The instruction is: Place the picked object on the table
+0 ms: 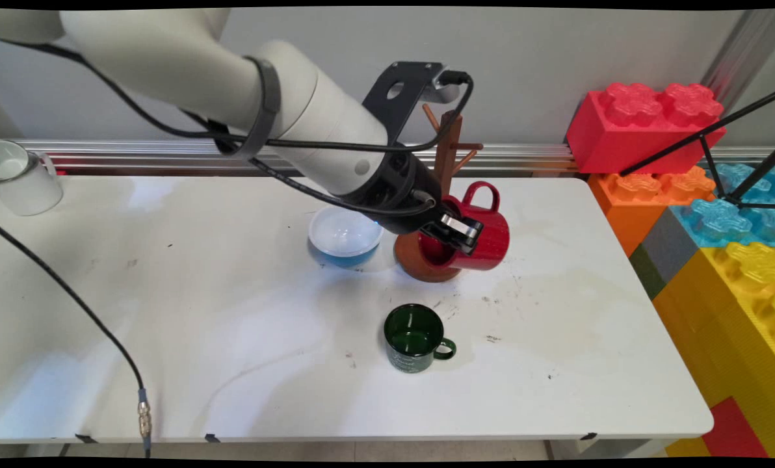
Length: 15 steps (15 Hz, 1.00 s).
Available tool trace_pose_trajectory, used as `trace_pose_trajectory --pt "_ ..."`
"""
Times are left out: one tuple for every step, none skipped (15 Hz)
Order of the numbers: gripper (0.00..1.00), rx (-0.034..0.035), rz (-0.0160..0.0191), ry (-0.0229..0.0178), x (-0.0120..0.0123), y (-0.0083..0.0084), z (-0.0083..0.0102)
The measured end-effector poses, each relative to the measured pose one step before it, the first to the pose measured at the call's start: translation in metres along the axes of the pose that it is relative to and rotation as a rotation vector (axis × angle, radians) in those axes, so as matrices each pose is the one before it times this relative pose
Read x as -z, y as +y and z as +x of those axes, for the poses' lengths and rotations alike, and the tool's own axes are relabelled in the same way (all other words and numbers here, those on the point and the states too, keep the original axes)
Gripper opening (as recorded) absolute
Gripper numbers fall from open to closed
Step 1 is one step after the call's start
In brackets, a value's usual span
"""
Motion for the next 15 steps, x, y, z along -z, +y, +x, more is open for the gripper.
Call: trace_pose_trajectory --pt "0.0 -0.02893 0.02129 -0.01804 0.00268 0.00103 0.00361" --pt "0.0 -0.02988 0.02176 -0.01924 0.00265 0.00048 0.00299" --pt "0.0 -0.02755 0.01987 -0.01745 0.00246 -0.0002 0.00216" --pt "0.0 -0.03082 0.02365 -0.02459 0.0026 -0.00096 0.00146" --pt "0.0 -0.02597 0.01864 -0.02301 0.00213 -0.00069 0.00059" --pt "0.0 -0.0285 0.02 -0.03447 0.00182 -0.00069 -0.00067" --pt "0.0 -0.02561 0.01908 -0.03271 0.00166 -0.00076 -0.00133" --pt "0.0 -0.02527 0.01789 -0.03209 0.00081 -0.00033 -0.00159" --pt "0.0 -0.0217 0.01455 -0.02647 0.0003 0.0 -0.00139" --pt "0.0 -0.02524 0.01521 -0.02849 -0.00039 0.00008 -0.00159" --pt "0.0 -0.02494 0.01524 -0.02491 -0.00072 -0.00017 -0.00134" --pt "0.0 -0.02044 0.01414 -0.02007 -0.0009 -0.00051 -0.00104" --pt "0.0 -0.02031 0.01568 -0.0221 -0.00137 -0.00079 -0.00117" --pt "0.0 -0.01731 0.01722 -0.02348 -0.00207 -0.00111 -0.00174" --pt "0.0 -0.01289 0.01464 -0.01987 -0.00206 -0.00094 -0.00167"
